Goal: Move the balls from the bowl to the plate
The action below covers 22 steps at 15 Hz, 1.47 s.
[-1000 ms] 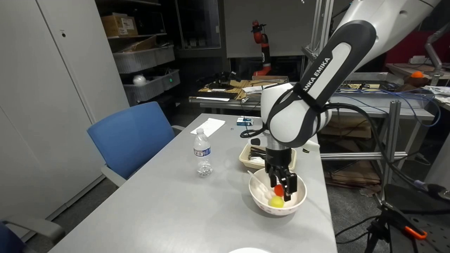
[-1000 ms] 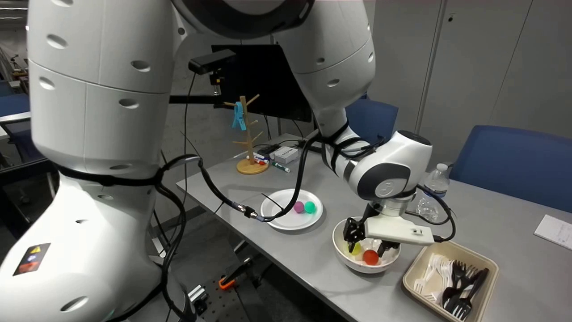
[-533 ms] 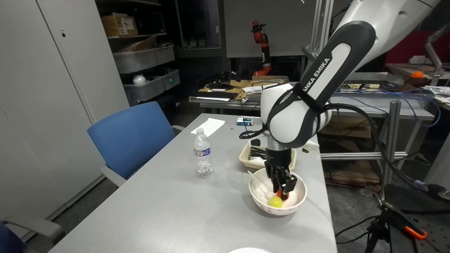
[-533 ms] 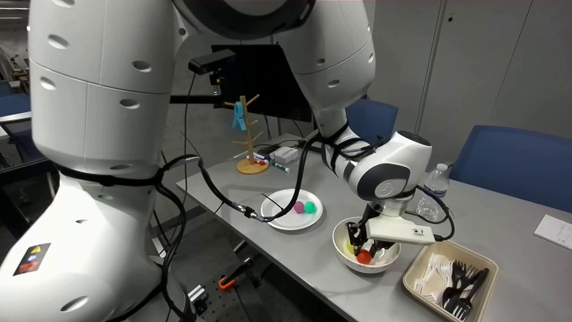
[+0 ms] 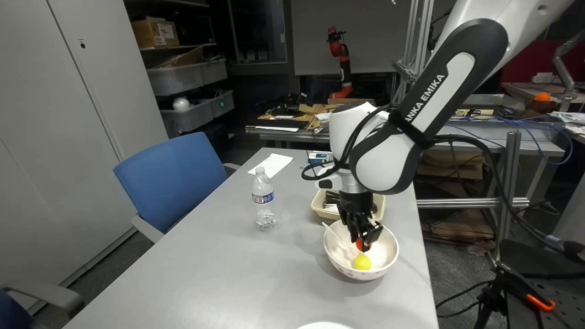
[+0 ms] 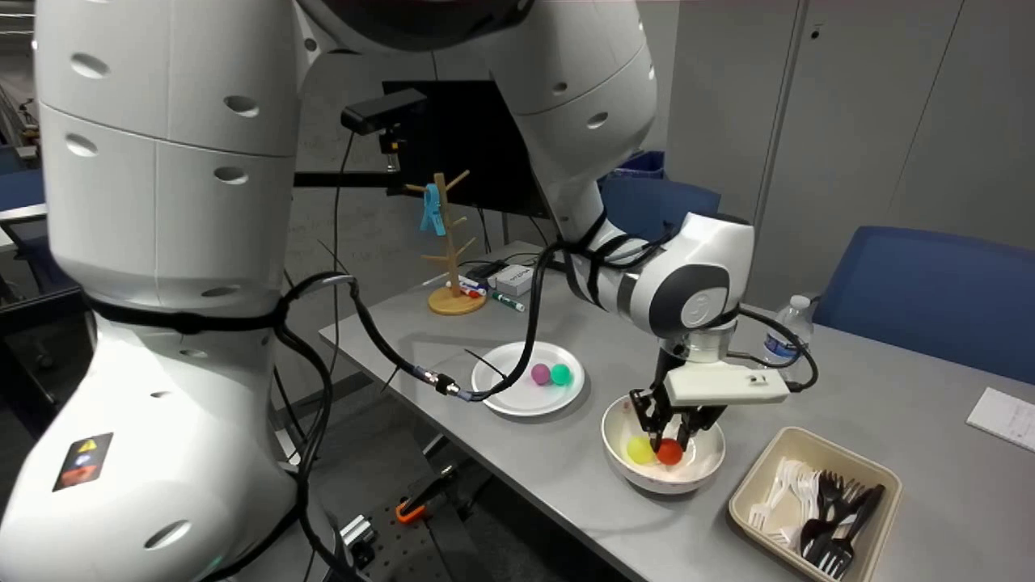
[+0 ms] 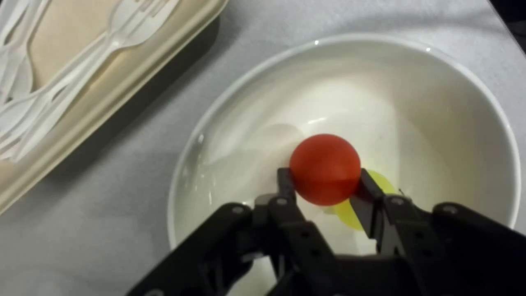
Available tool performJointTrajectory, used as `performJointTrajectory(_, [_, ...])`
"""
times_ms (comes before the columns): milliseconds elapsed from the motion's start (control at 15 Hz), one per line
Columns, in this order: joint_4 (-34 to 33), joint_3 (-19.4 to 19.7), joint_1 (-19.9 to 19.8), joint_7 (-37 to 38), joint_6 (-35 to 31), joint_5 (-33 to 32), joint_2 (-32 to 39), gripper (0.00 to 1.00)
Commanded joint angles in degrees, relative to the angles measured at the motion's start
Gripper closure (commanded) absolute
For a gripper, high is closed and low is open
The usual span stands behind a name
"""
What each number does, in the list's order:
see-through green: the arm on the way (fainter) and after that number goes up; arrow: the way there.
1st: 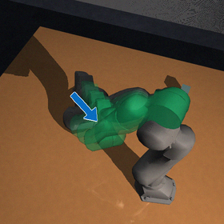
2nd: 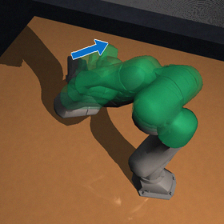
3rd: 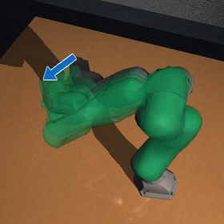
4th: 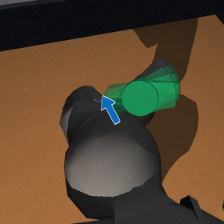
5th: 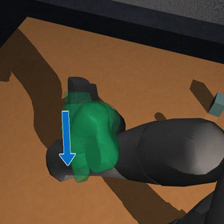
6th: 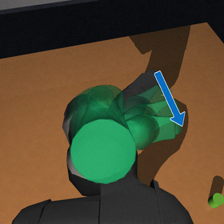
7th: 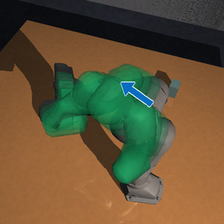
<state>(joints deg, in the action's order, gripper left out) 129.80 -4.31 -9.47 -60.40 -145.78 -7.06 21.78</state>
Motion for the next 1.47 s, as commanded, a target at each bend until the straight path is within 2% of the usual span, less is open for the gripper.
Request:
performJointTrajectory(0, [0.10, 0.81, 4.25, 3.43, 1.13, -3.87, -4.05, 0.86])
performJointTrajectory(400, [0.44, -0.82, 8.34, 5.78, 0.14, -3.68, -7.88, 0.86])
performJointTrajectory(800, [1.29, -5.59, 7.96, 4.45, -0.39, 8.34, -7.64, 0.86])
performJointTrajectory(1400, [6.50, -11.27, 7.84, 4.51, -11.63, 19.37, -2.52, 0.86])
